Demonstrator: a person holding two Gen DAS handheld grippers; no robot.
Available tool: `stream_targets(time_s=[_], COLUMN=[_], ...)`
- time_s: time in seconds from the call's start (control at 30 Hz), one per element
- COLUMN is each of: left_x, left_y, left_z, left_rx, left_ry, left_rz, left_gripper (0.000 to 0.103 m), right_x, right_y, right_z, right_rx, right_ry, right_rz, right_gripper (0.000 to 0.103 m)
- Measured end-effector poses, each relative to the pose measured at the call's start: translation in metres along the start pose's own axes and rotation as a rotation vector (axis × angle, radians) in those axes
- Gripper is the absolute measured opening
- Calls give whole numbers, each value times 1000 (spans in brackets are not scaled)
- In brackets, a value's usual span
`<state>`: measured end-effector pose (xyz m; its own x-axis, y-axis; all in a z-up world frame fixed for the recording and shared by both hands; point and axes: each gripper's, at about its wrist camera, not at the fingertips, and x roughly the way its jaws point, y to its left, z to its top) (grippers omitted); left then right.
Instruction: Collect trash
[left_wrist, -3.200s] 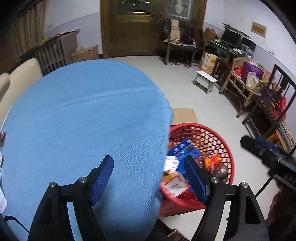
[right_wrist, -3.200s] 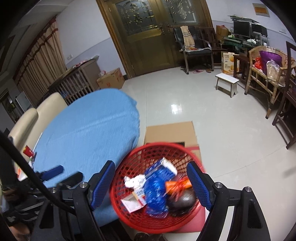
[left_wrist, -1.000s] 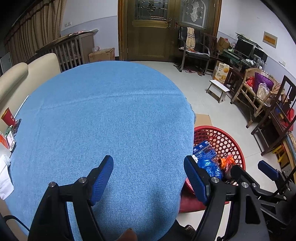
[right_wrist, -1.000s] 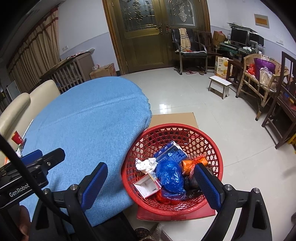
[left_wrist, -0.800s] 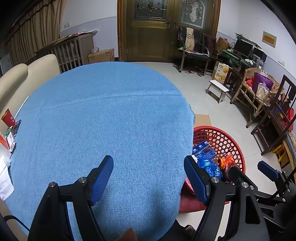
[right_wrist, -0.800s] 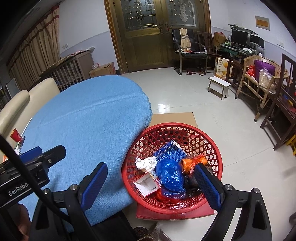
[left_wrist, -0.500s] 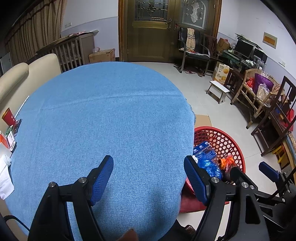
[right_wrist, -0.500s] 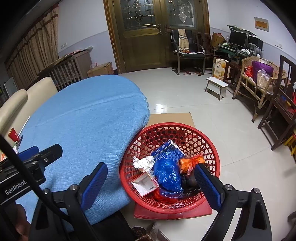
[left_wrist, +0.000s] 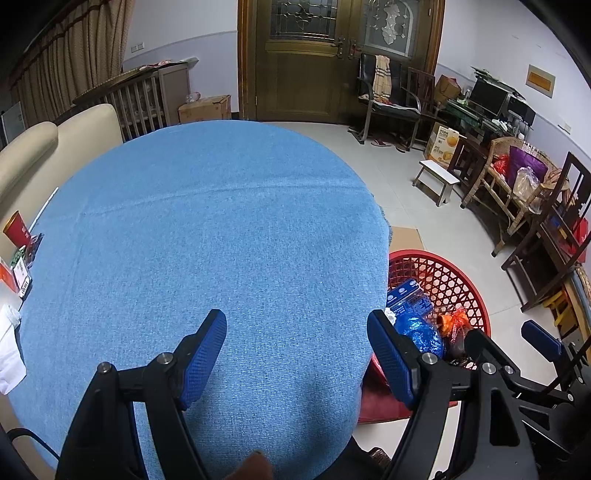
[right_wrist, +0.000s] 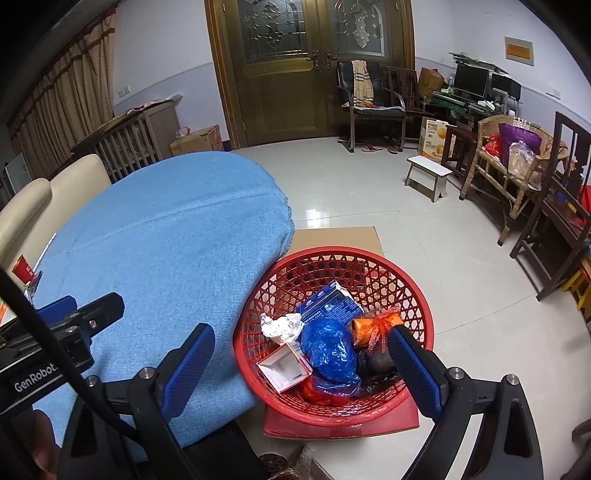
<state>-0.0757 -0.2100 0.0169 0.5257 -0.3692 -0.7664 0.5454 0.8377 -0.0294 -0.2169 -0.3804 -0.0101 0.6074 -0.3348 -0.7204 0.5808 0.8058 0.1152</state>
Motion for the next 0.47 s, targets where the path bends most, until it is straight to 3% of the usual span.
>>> stream_targets(time_s=[0.47], left_x=[-1], left_y=[-8], left_z=[-1], left_rx=[42], left_ry=[-16], left_rz=[-15], left_gripper=[79], right_x=[2], right_y=[-1], right_z=[0], right_rx=[5], right_ry=[9], right_rz=[-10], right_gripper=[96])
